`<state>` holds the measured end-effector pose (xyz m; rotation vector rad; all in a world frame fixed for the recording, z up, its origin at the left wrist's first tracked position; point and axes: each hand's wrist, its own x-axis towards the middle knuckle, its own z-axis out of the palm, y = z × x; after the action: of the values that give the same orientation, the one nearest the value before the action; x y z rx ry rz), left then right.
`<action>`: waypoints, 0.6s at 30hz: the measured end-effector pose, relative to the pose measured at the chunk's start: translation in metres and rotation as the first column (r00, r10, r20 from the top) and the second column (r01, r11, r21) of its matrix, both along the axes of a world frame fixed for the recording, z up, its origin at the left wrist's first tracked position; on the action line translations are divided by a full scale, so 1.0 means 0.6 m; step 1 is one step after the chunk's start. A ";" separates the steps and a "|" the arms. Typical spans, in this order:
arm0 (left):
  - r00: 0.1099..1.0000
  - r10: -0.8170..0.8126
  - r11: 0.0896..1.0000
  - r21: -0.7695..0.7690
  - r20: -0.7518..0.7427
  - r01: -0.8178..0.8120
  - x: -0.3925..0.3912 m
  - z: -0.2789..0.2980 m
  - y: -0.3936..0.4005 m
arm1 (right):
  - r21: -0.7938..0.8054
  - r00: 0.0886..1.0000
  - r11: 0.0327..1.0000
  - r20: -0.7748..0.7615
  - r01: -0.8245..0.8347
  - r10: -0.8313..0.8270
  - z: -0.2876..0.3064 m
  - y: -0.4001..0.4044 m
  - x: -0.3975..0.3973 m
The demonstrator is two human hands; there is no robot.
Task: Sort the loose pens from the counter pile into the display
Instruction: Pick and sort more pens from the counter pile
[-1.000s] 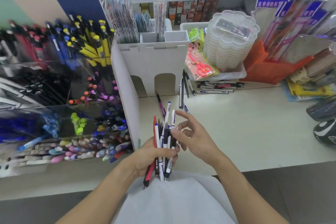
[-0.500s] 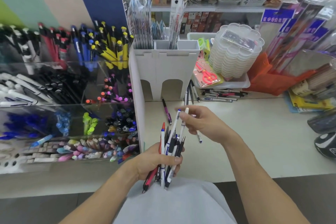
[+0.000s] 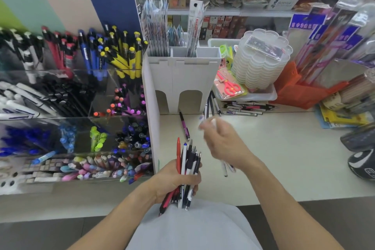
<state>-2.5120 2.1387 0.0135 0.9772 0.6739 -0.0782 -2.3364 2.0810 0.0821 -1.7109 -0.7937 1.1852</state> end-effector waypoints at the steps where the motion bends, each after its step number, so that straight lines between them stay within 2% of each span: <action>1: 1.000 -0.019 1.000 0.024 -0.005 0.019 0.002 0.002 -0.002 | -0.095 0.980 0.989 0.149 -0.116 0.129 -0.008 -0.004 -0.011; 2: 0.999 -0.035 0.998 0.053 -0.016 0.036 0.004 0.002 -0.005 | -0.158 0.931 0.967 0.276 -0.200 0.238 -0.016 -0.007 -0.020; 4: 0.998 -0.043 0.994 0.097 -0.037 0.047 0.005 0.003 -0.008 | -0.191 0.865 0.954 0.410 -0.230 0.290 -0.022 -0.009 -0.030; 8: 0.999 -0.034 0.994 0.098 -0.043 0.038 0.004 0.003 -0.010 | -0.159 0.877 0.970 0.419 -0.183 0.234 -0.020 -0.004 -0.023; 11: 0.998 -0.038 0.994 0.103 -0.048 0.043 0.004 0.009 -0.013 | -0.122 0.932 0.976 0.297 -0.180 0.209 -0.019 -0.003 -0.006; 13: 0.998 -0.033 0.995 0.088 -0.054 0.037 0.002 0.012 -0.012 | -0.059 0.971 0.990 0.199 -0.126 0.135 -0.015 -0.004 0.013; 16: 0.997 0.015 1.000 0.016 -0.072 -0.014 -0.005 0.010 -0.010 | 0.095 0.989 0.985 -0.032 0.145 -0.143 -0.006 -0.009 0.054; 18: 0.993 0.105 0.991 -0.072 -0.053 -0.109 -0.007 0.009 -0.012 | 0.164 0.924 0.917 -0.187 0.365 -0.334 0.000 -0.019 0.072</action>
<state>-2.5163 2.1313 0.0187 0.8686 0.7624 -0.0328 -2.2932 2.0698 0.0822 -1.4997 -0.4644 0.9455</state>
